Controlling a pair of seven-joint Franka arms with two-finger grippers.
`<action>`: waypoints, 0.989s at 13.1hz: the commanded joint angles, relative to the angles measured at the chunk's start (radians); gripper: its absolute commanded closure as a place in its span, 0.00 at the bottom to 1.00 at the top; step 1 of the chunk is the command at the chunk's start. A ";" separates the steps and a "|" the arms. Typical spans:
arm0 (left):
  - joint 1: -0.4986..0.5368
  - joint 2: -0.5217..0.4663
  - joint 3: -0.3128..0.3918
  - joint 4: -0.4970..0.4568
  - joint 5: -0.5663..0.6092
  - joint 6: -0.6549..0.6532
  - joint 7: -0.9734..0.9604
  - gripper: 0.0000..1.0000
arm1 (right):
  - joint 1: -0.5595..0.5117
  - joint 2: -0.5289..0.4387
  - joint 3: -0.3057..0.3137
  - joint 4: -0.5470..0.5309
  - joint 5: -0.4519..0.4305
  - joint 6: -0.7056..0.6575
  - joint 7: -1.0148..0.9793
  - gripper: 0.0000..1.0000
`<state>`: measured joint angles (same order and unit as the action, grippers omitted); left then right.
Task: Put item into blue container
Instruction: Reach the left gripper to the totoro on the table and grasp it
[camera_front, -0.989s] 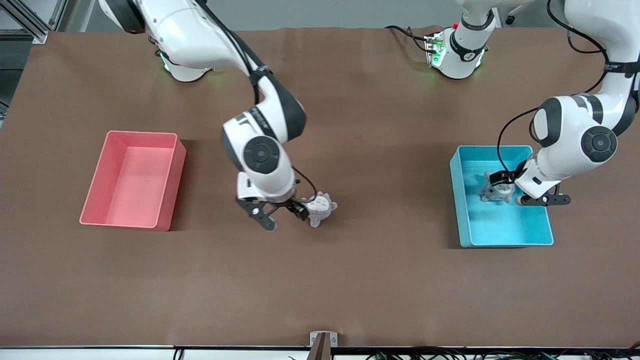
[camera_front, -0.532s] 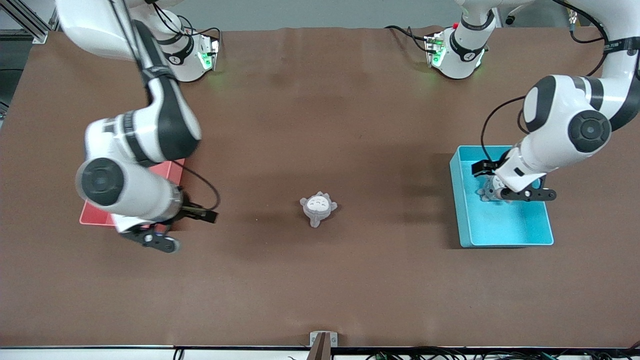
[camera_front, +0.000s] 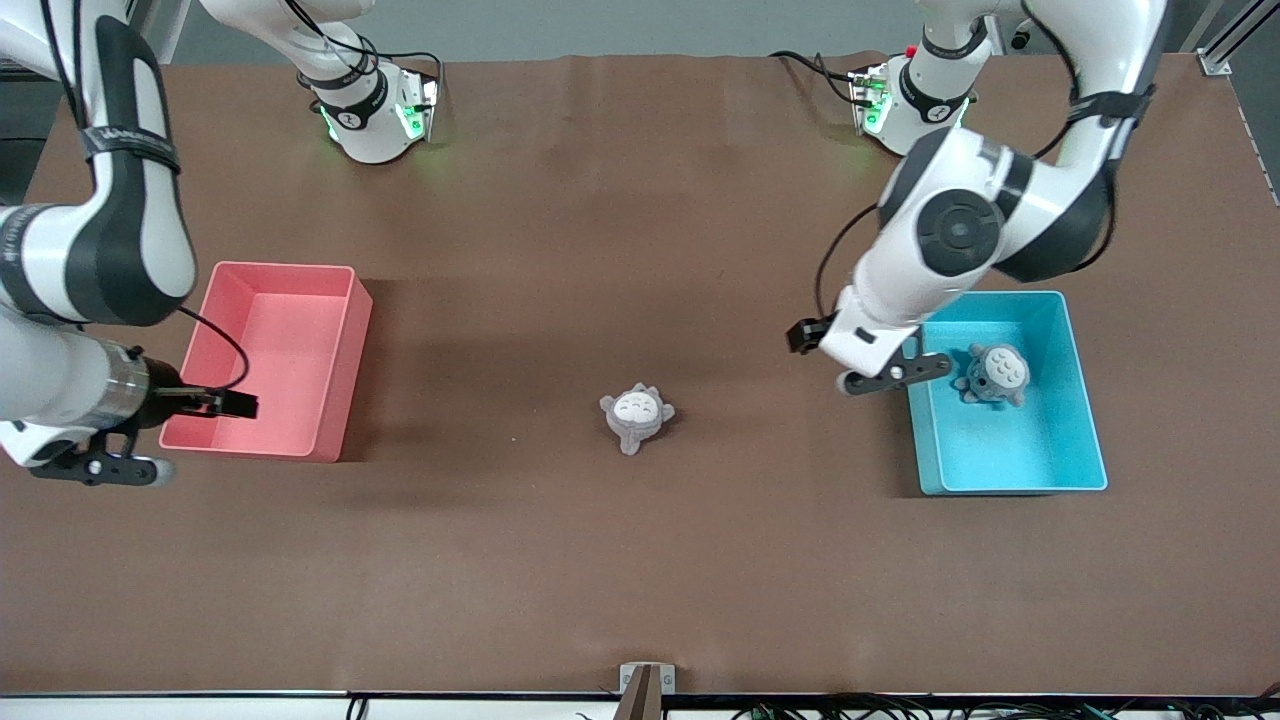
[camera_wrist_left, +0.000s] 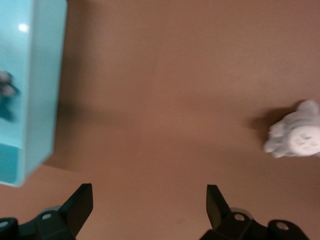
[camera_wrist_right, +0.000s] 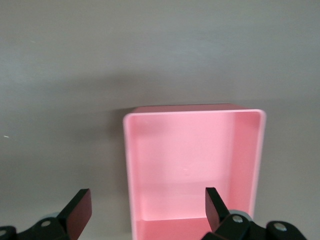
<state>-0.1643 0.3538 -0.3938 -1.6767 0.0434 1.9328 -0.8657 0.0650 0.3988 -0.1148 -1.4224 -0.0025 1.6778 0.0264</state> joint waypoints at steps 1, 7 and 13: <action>-0.108 0.164 0.007 0.191 0.018 -0.006 -0.273 0.00 | -0.059 -0.090 0.021 -0.098 -0.031 0.011 -0.074 0.00; -0.274 0.356 0.012 0.238 0.211 0.337 -0.705 0.00 | -0.151 -0.086 0.026 -0.027 -0.022 -0.023 -0.163 0.00; -0.398 0.447 0.134 0.236 0.256 0.514 -0.725 0.00 | -0.128 -0.075 0.032 -0.006 -0.008 -0.020 -0.161 0.00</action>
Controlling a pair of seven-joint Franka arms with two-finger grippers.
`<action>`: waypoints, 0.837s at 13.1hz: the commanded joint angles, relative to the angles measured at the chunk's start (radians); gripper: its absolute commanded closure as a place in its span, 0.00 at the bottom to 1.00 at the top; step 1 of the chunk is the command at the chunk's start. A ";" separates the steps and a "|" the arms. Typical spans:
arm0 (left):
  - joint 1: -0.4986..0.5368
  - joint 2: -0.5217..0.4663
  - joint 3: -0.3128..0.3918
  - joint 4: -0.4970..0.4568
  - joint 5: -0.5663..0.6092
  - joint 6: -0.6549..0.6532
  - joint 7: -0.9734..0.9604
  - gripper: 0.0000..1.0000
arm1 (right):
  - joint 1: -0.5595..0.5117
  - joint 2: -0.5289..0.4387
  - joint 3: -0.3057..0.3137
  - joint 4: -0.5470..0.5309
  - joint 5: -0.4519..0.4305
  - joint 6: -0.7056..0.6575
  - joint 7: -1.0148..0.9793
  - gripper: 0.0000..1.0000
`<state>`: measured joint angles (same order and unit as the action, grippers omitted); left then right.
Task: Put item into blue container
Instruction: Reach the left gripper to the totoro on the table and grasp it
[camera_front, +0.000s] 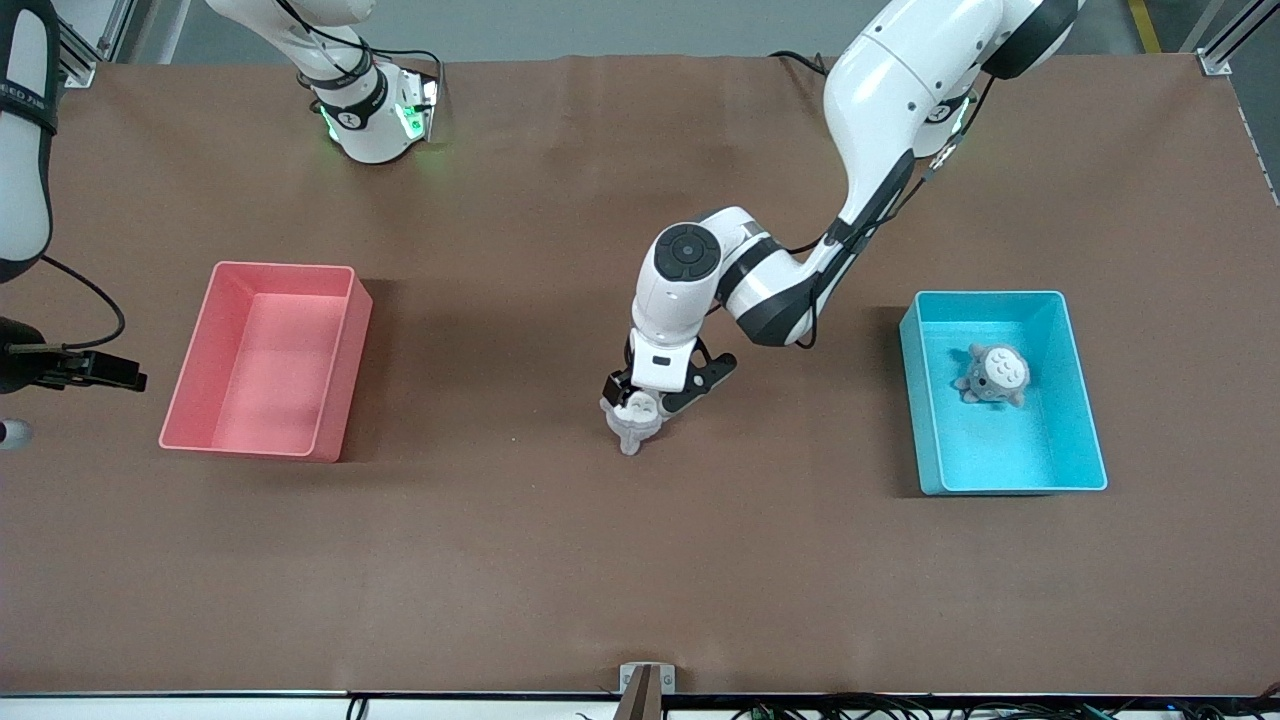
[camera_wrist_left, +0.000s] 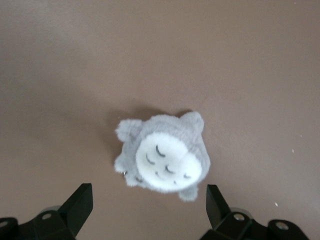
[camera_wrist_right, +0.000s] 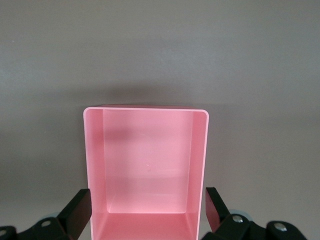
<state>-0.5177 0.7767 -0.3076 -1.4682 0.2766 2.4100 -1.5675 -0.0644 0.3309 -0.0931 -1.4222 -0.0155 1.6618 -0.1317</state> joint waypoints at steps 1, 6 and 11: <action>-0.047 0.035 0.054 0.029 0.022 0.058 -0.029 0.00 | 0.009 -0.007 0.009 -0.009 0.005 -0.010 -0.005 0.00; -0.045 0.068 0.074 0.029 0.019 0.149 -0.031 0.00 | 0.035 -0.067 0.009 -0.070 0.003 -0.077 -0.002 0.00; -0.048 0.113 0.082 0.051 0.019 0.164 -0.028 0.00 | 0.051 -0.223 0.009 -0.230 -0.007 -0.042 0.064 0.00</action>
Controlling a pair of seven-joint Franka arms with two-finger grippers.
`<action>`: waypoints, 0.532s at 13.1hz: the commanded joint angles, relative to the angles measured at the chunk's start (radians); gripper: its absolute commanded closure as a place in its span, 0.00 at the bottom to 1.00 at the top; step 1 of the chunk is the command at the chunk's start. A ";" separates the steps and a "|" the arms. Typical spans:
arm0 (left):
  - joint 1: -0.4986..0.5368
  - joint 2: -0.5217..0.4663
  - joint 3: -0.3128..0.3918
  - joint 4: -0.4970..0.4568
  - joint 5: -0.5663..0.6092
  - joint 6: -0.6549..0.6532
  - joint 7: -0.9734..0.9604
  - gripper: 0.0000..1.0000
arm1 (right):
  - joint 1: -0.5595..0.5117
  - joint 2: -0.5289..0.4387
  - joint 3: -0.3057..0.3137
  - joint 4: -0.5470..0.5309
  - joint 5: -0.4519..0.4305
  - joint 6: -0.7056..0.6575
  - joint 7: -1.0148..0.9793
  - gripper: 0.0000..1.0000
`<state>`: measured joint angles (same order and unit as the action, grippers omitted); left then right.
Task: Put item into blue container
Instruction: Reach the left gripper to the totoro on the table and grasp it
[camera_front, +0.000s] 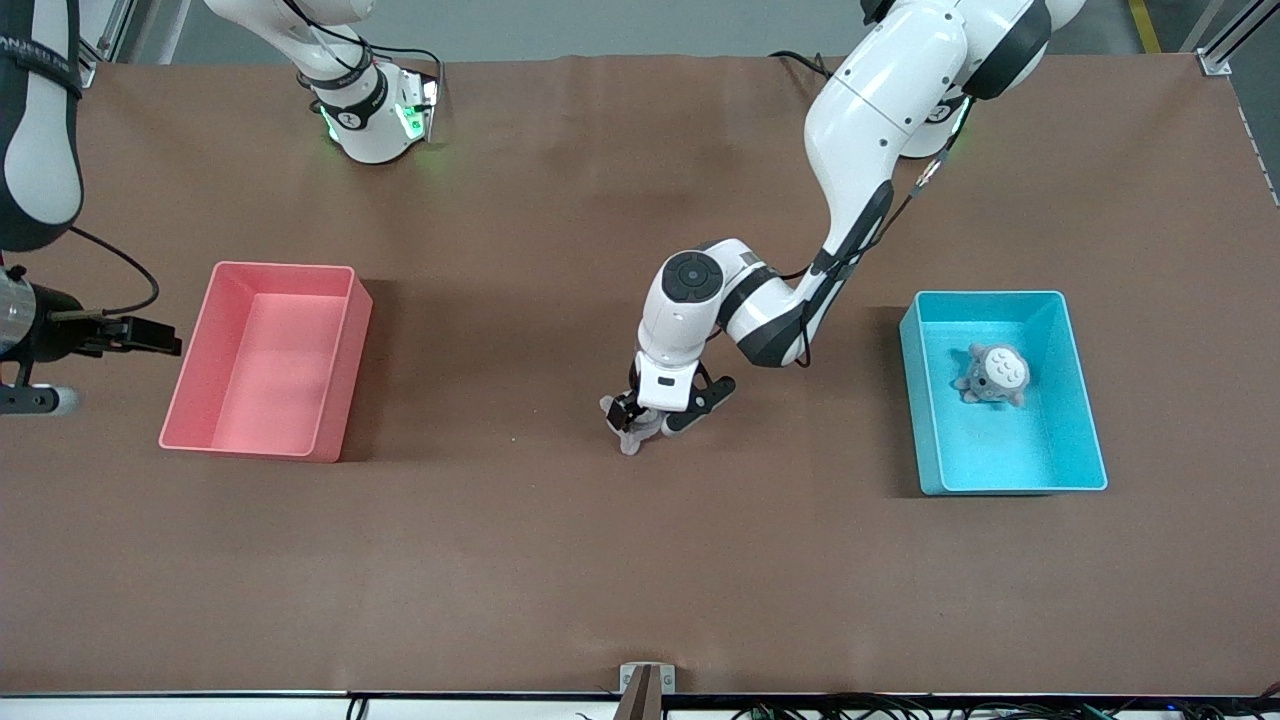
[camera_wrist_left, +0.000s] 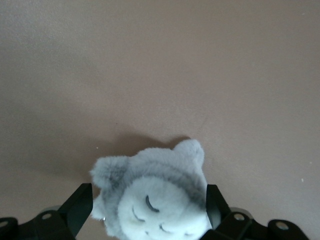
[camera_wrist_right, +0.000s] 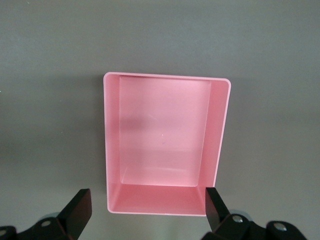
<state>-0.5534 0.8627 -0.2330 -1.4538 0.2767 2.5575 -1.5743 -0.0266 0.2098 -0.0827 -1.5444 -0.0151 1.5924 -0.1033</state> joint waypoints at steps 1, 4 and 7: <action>-0.013 0.030 0.007 0.036 0.018 0.026 -0.023 0.00 | 0.013 -0.127 -0.002 -0.123 -0.008 0.026 0.036 0.00; -0.023 0.048 0.007 0.036 0.016 0.039 -0.023 0.00 | 0.010 -0.185 -0.002 -0.146 -0.009 0.015 0.036 0.00; -0.026 0.061 0.007 0.036 0.016 0.049 -0.023 0.09 | 0.011 -0.208 -0.002 -0.146 -0.009 0.004 0.036 0.00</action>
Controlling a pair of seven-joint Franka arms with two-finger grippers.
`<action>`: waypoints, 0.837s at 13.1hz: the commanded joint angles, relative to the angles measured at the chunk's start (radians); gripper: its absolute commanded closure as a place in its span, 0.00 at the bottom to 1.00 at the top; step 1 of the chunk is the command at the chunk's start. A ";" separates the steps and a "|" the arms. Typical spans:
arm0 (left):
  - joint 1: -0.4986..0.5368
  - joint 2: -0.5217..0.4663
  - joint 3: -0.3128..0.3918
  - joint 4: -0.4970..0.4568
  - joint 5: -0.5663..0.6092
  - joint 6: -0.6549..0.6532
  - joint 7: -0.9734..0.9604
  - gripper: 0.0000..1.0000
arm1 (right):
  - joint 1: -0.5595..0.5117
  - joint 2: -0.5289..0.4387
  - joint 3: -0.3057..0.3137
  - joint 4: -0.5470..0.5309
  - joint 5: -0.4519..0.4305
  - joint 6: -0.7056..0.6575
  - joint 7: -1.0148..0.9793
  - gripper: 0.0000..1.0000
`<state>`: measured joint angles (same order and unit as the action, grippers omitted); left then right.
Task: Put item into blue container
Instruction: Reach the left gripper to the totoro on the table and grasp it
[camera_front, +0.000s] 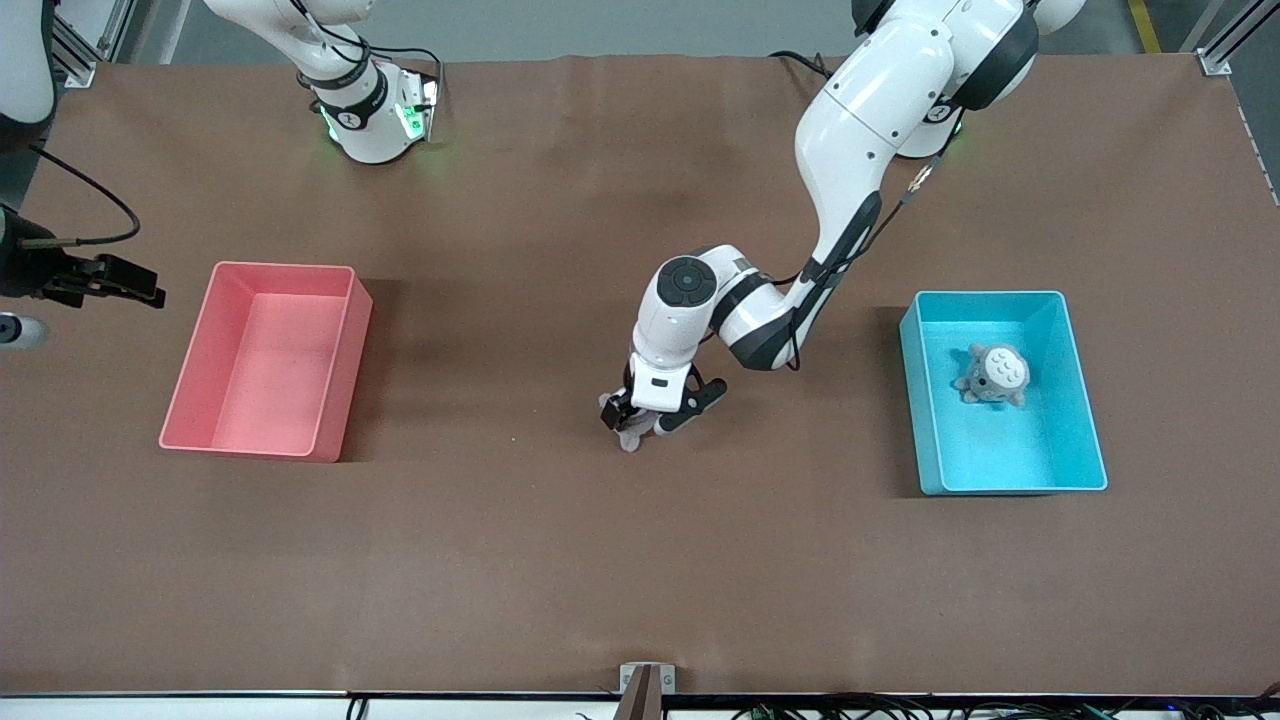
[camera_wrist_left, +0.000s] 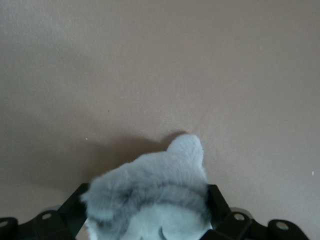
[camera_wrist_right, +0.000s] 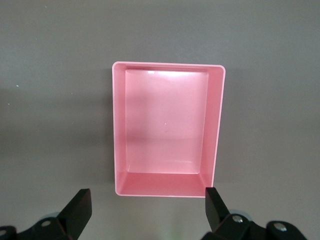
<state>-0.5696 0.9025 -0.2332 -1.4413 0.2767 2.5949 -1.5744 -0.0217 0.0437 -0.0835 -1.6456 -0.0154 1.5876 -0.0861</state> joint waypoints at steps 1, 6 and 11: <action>-0.010 0.021 0.008 0.024 0.016 0.011 -0.022 0.21 | 0.006 -0.045 -0.001 -0.042 -0.009 0.011 0.019 0.00; -0.009 0.016 0.008 0.024 0.015 0.011 -0.021 0.79 | 0.008 -0.091 0.001 -0.045 -0.008 0.002 0.020 0.00; -0.003 -0.014 0.008 0.024 0.021 0.008 -0.015 0.88 | 0.005 -0.123 -0.001 -0.045 -0.003 -0.011 0.017 0.00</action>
<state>-0.5704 0.9077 -0.2326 -1.4198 0.2767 2.6001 -1.5744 -0.0205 -0.0293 -0.0834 -1.6485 -0.0154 1.5722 -0.0853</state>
